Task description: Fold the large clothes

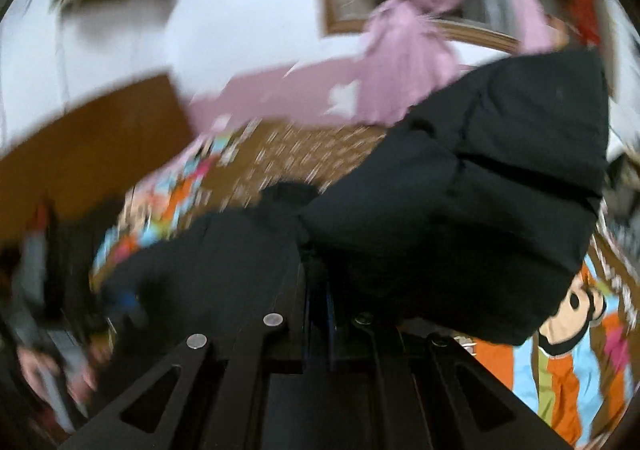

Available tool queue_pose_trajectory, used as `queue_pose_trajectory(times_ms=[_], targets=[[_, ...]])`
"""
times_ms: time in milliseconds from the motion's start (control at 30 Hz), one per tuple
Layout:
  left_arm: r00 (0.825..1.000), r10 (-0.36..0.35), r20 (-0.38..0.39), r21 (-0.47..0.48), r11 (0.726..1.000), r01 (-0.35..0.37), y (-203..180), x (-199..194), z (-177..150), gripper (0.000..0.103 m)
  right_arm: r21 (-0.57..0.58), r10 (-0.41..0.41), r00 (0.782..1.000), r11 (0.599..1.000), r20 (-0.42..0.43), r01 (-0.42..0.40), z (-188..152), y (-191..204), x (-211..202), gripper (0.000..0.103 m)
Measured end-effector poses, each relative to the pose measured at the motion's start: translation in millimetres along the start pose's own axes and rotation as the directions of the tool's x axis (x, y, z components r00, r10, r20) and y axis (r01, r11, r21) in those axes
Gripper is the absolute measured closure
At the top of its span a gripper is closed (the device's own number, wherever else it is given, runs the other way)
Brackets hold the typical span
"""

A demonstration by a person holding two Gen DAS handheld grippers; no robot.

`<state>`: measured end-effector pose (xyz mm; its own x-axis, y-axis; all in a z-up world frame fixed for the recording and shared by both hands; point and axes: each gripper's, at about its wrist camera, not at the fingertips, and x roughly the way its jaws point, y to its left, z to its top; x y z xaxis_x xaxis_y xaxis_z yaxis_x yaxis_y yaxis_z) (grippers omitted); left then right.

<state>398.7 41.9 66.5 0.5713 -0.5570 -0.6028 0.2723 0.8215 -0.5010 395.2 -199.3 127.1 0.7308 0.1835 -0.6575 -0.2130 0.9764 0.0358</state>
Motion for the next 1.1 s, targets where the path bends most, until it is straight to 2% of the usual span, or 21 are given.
queue_pose_trajectory(times_ms=[167,233,267,300,367,400,467,500,633,733,833,867,933,1000,1100], targets=[[0.998,0.060,0.011,-0.038,0.997,-0.060,33.7,-29.7,-11.6,0.003,-0.203,0.003,0.985,0.978,-0.170,-0.038,-41.3,66.3,57.8,0.091],[0.996,0.084,0.012,-0.064,0.994,-0.084,46.3,-36.9,-20.4,0.003,-0.229,0.059,0.974,0.967,-0.220,-0.110,-57.6,87.2,74.6,0.078],[0.996,0.088,0.010,-0.082,0.993,-0.087,52.1,-39.1,-23.4,0.003,-0.229,0.103,0.963,0.960,-0.248,-0.162,-64.6,94.4,84.9,0.062],[0.996,0.089,0.010,-0.094,0.992,-0.088,57.2,-39.7,-26.9,0.003,-0.227,0.129,0.958,0.955,-0.257,-0.190,-68.8,98.9,90.5,0.039],[0.996,0.086,0.016,-0.120,0.989,-0.083,65.2,-41.1,-32.2,0.003,-0.222,0.195,0.955,0.944,-0.225,-0.245,-77.9,104.1,100.6,0.023],[0.996,0.084,0.019,-0.123,0.989,-0.081,67.4,-40.7,-32.2,0.003,-0.213,0.220,0.952,0.940,-0.214,-0.265,-79.1,103.2,104.4,0.023],[0.996,0.085,0.017,-0.122,0.989,-0.082,70.1,-34.2,-34.1,0.003,-0.145,0.290,0.926,0.933,-0.241,-0.330,-85.9,91.5,115.9,0.023],[0.996,0.089,0.010,-0.119,0.989,-0.087,70.4,-27.9,-34.2,0.003,-0.126,0.299,0.921,0.933,-0.251,-0.337,-90.3,82.3,115.7,0.023],[0.994,0.097,-0.060,-0.097,0.990,-0.102,64.3,15.2,-35.0,0.003,-0.096,0.223,0.950,0.964,-0.220,-0.248,-98.9,49.7,119.9,0.023],[0.980,0.131,-0.147,-0.084,0.986,-0.144,61.5,50.3,-38.5,0.003,-0.024,0.160,0.966,0.986,-0.201,-0.168,-103.0,8.5,125.6,0.023],[0.971,0.195,-0.139,-0.029,0.979,-0.201,51.1,69.8,-37.9,0.004,0.057,0.135,0.972,0.990,-0.194,-0.127,-106.3,-18.7,129.3,0.023],[0.967,0.217,-0.129,-0.021,0.975,-0.222,48.6,71.9,-37.7,0.007,0.078,0.131,0.973,0.990,-0.188,-0.118,-107.1,-27.6,129.0,0.023],[0.940,0.327,-0.098,0.002,0.944,-0.329,43.2,75.1,-38.4,0.049,0.114,0.118,0.977,0.989,-0.176,-0.099,-108.1,-42.6,127.9,0.023],[0.920,0.384,-0.075,0.012,0.923,-0.385,42.2,74.8,-39.4,0.072,0.132,0.095,0.983,0.988,-0.157,-0.075,-107.4,-52.7,124.6,0.023],[0.908,0.418,0.016,0.087,0.904,-0.418,26.2,69.7,-38.2,0.088,0.154,0.066,0.989,0.987,-0.132,-0.045,-102.2,-59.2,122.1,0.023]])
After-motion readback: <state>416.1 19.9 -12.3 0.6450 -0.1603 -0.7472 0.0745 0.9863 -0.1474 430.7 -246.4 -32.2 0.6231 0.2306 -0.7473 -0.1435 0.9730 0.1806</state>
